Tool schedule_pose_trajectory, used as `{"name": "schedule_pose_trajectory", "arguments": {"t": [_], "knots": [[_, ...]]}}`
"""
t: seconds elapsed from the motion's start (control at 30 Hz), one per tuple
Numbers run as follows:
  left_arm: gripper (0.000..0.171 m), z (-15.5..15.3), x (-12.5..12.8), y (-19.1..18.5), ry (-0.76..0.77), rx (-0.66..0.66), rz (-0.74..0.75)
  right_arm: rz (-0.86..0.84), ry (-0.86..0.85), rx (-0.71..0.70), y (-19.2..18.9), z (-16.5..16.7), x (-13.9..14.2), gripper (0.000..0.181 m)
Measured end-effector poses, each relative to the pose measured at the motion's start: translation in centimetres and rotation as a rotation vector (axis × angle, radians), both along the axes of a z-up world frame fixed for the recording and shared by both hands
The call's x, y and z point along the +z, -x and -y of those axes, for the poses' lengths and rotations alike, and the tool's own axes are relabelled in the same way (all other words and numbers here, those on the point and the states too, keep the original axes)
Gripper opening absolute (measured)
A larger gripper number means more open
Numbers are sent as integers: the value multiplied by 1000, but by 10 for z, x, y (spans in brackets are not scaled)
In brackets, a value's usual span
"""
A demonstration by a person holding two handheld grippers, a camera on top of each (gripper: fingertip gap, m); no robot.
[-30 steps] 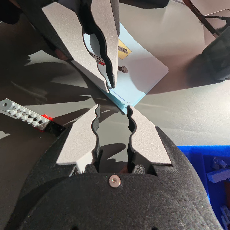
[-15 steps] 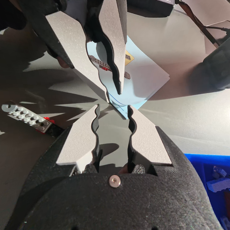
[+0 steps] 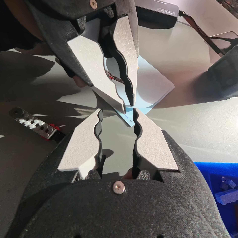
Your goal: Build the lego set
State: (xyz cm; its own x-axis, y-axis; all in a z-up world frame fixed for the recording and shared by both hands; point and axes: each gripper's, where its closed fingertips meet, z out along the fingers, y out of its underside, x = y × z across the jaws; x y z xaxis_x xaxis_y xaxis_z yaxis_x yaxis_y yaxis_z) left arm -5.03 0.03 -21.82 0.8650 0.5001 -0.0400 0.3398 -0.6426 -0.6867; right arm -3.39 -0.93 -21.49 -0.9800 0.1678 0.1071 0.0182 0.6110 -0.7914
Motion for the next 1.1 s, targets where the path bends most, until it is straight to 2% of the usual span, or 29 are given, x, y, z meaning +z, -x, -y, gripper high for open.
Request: {"name": "schedule_pose_trajectory", "arguments": {"t": [0.3, 0.5, 0.8, 0.9, 1.1], "knots": [[2, 11, 3, 7, -45, 63, 26, 3, 8, -22, 3, -2, 1, 49], [1, 20, 8, 11, -114, 102, 58, 9, 17, -40, 5, -4, 2, 49], [1, 19, 12, 11, -127, 102, 51, 7, 33, -54, 6, -7, 4, 48], [1, 14, 12, 7, -82, 54, 7, 6, 29, -64, 7, -8, 4, 48], [1, 7, -4, 4, 131, -23, -102, 2, 6, -89, 10, -10, 1, 48]]}}
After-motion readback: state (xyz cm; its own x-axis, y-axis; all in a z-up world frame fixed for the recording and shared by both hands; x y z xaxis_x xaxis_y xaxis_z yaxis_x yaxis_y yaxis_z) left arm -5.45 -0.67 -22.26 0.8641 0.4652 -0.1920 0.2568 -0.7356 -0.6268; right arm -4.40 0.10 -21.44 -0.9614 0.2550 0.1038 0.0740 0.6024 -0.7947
